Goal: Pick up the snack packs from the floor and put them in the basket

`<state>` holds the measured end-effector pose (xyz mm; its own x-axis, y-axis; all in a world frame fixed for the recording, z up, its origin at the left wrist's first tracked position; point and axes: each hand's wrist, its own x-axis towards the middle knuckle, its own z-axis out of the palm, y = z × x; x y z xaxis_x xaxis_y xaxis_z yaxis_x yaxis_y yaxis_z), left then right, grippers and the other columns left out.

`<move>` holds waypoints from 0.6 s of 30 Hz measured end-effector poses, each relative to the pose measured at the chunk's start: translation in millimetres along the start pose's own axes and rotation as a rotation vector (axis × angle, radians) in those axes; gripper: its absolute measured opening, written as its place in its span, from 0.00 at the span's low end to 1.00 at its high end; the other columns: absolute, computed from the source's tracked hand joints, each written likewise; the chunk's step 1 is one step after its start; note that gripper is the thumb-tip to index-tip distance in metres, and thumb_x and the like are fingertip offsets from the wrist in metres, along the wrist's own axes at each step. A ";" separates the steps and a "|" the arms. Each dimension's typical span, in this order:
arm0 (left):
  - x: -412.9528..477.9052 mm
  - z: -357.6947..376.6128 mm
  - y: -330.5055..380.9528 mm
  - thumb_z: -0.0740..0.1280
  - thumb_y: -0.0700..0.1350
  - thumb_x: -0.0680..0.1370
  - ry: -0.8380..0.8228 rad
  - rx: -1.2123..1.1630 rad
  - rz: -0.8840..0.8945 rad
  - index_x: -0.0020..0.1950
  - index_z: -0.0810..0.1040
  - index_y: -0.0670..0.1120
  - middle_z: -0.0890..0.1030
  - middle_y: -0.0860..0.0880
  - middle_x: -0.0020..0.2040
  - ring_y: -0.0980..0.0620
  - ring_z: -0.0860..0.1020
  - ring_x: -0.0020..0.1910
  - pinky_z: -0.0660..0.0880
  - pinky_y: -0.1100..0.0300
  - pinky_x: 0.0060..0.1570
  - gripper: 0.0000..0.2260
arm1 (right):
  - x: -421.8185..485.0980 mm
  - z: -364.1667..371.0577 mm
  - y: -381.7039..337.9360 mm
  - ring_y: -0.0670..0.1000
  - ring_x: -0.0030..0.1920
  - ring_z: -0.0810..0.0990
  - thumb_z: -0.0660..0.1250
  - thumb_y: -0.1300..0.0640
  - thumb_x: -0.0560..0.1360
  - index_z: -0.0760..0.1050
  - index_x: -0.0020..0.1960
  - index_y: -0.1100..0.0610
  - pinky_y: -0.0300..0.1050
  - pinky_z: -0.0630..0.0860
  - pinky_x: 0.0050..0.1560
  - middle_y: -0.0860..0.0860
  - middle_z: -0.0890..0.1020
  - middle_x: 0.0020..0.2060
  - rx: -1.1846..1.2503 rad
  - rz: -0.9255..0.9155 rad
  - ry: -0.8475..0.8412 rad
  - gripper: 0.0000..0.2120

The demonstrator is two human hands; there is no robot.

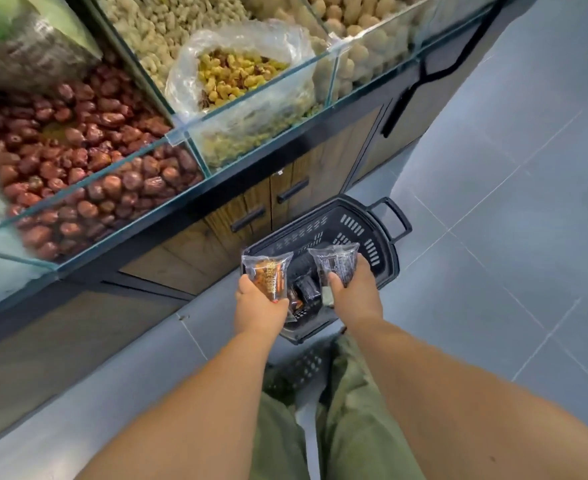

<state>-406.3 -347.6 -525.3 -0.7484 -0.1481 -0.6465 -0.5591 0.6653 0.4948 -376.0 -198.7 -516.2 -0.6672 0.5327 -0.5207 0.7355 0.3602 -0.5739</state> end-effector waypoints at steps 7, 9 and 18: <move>38.7 43.6 7.4 0.75 0.42 0.69 0.056 -0.139 -0.176 0.63 0.66 0.42 0.74 0.42 0.59 0.43 0.77 0.53 0.74 0.54 0.48 0.27 | 66.6 3.8 7.4 0.53 0.71 0.68 0.65 0.52 0.78 0.55 0.76 0.56 0.48 0.64 0.71 0.52 0.68 0.71 -0.066 -0.005 -0.182 0.32; 55.4 57.1 7.2 0.75 0.41 0.69 0.056 -0.150 -0.200 0.63 0.65 0.43 0.73 0.42 0.58 0.43 0.77 0.51 0.76 0.53 0.48 0.28 | 87.7 14.2 11.6 0.53 0.70 0.68 0.66 0.52 0.77 0.56 0.76 0.56 0.49 0.65 0.71 0.52 0.69 0.71 -0.097 -0.041 -0.223 0.32; 152.6 129.7 -22.1 0.73 0.47 0.69 0.063 -0.093 -0.297 0.66 0.61 0.46 0.72 0.42 0.61 0.40 0.76 0.54 0.76 0.48 0.54 0.31 | 187.4 80.5 50.9 0.52 0.66 0.73 0.67 0.49 0.77 0.60 0.73 0.54 0.49 0.71 0.66 0.49 0.74 0.65 -0.174 -0.051 -0.298 0.29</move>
<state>-461.8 -290.1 -710.2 -0.5667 -0.3732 -0.7346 -0.7846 0.5167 0.3428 -473.1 -142.2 -693.9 -0.6898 0.2731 -0.6705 0.6923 0.5197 -0.5005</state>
